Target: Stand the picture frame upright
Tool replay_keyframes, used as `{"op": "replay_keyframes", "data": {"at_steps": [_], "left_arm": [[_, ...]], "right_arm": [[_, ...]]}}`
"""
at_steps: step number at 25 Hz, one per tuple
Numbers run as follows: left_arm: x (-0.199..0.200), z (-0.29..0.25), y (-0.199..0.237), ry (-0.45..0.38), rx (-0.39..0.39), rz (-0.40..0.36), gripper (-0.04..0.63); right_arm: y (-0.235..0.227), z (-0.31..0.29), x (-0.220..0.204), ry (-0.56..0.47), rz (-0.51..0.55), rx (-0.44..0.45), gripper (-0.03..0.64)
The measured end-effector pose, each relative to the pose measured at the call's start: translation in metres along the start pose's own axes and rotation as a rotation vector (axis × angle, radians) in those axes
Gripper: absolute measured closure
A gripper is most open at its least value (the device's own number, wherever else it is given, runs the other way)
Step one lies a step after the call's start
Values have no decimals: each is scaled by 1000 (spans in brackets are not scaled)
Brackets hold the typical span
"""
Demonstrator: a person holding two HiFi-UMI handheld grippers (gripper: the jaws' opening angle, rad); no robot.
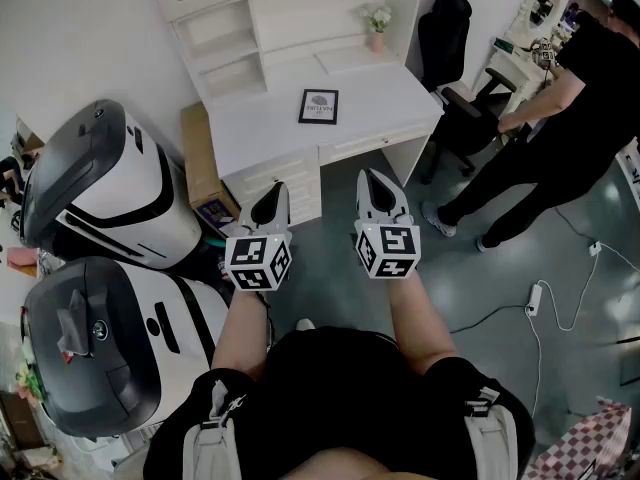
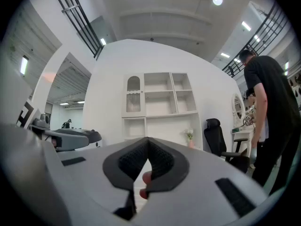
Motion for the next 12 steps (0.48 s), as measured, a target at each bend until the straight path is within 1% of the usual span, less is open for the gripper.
{"op": "replay_keyframes", "data": {"at_steps": [4,9,12], "left_arm": [[1,-2,-1,1,-10,4,586],[1,-3,0,5,-10,8,586],[0,-2,2,9,-7,15,586]], "right_arm": [[-3,-1,4,-3,0,0,618],[-6,-1,4,2,-39,4,618],[-3,1,4,-4,-19,3,617]]}}
Point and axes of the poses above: the fingertips, and each gripper's own axes: z backward along the fingers, y to its left, x out of its top, the point moved 4 cm from there along z, backward along the fingers, and after that the axes turned 15 degrees about -z, right-handed, at the moved point
